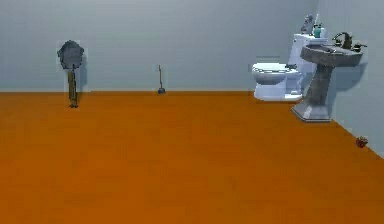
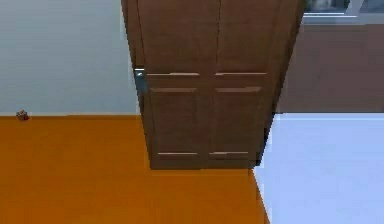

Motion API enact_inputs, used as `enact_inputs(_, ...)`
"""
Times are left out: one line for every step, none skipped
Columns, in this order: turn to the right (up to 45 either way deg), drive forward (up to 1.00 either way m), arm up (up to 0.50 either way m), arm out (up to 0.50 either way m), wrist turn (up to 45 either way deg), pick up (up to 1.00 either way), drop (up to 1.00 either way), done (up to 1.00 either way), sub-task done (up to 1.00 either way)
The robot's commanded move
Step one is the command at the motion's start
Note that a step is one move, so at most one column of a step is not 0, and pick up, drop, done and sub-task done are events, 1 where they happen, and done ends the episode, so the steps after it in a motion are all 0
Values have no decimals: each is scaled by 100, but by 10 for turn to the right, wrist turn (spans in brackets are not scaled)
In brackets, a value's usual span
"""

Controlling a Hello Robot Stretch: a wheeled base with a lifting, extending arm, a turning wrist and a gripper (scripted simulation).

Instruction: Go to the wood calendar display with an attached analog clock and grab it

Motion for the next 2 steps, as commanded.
enact_inputs(0, 40, 0, 0, 0, 0, 0, 0, 0)
enact_inputs(-450, 0, 0, 0, 0, 0, 0, 0, 0)
